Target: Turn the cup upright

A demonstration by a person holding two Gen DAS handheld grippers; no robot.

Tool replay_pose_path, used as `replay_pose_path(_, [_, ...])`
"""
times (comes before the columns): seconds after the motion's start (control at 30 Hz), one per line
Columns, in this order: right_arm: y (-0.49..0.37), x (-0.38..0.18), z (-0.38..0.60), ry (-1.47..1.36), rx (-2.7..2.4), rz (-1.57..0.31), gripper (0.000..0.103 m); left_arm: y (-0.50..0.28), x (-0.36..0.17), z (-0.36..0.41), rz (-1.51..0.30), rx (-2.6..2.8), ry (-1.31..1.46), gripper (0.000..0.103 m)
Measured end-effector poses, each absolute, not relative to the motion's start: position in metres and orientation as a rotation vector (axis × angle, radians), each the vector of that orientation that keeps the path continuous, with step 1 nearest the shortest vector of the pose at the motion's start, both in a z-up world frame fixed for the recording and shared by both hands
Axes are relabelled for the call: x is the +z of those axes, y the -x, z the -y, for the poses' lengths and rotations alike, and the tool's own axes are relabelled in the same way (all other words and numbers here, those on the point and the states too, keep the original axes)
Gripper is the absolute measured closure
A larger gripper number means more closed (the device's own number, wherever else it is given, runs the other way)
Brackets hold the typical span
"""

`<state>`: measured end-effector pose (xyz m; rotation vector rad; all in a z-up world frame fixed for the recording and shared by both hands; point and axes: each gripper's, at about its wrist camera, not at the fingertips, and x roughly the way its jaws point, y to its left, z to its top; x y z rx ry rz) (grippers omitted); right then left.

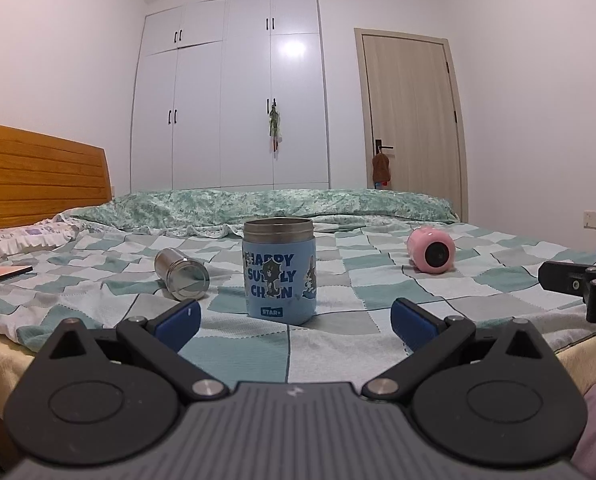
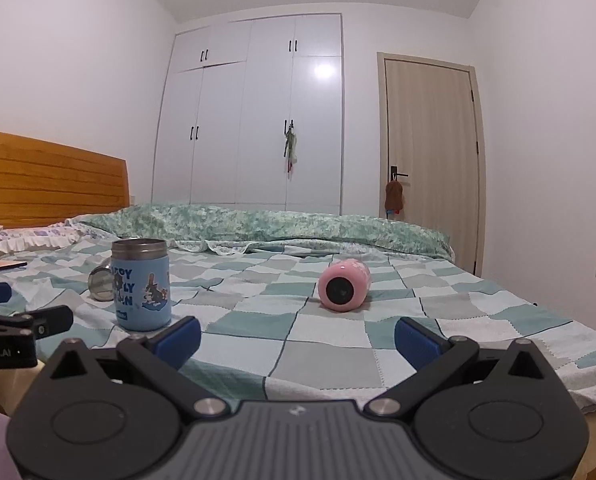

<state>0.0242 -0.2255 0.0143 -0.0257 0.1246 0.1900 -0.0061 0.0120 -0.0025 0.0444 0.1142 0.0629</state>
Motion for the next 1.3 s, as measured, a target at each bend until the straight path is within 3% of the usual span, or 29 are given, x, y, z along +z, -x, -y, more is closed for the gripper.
replay_pose_path(1.3, [-0.0216, 0.0139, 0.2266, 0.020, 0.190, -0.109, 0.000, 0.0083, -0.0016, -0.0119, -0.107, 0.060, -0.040, 0.000])
